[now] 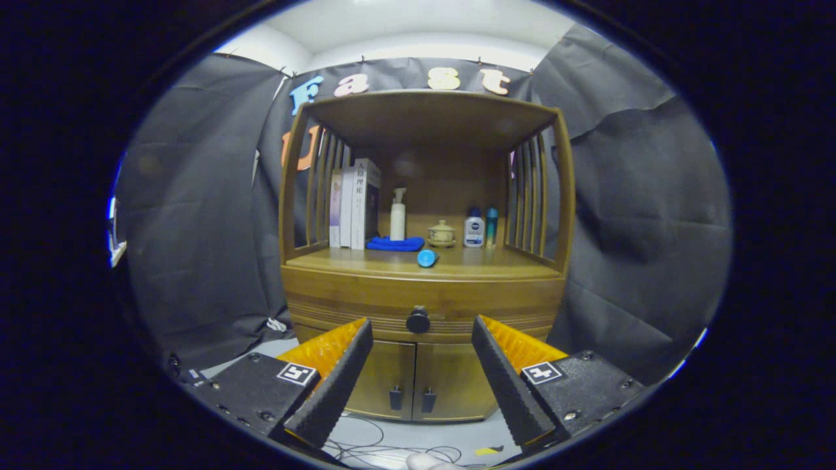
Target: Pull open the drawer, take out the items inside it, and place them on the countertop above the cabinet.
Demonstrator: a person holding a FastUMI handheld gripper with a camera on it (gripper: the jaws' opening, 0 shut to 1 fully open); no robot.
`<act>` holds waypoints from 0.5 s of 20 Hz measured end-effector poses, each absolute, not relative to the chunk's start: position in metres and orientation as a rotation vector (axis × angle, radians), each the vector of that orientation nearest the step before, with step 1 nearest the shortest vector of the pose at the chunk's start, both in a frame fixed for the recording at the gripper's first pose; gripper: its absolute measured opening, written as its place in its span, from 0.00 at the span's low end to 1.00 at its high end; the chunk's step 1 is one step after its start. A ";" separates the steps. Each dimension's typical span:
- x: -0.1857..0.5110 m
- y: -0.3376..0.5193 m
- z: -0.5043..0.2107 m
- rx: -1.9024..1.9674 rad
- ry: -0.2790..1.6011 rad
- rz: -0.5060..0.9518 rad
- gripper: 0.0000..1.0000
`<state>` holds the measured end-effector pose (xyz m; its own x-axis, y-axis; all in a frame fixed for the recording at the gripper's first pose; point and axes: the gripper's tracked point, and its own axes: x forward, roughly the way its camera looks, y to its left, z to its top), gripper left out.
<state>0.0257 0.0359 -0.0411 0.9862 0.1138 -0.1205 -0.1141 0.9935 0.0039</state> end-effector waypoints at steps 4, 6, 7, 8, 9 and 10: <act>-0.004 0.016 -0.028 0.025 0.088 0.087 0.99; -0.011 0.003 -0.028 0.019 0.079 0.057 0.99; -0.013 -0.002 -0.030 0.020 0.086 0.046 0.99; -0.014 -0.006 -0.031 0.022 0.088 0.039 1.00; -0.015 -0.008 -0.030 0.027 0.086 0.033 0.99; -0.016 -0.011 -0.030 0.029 0.087 0.027 0.99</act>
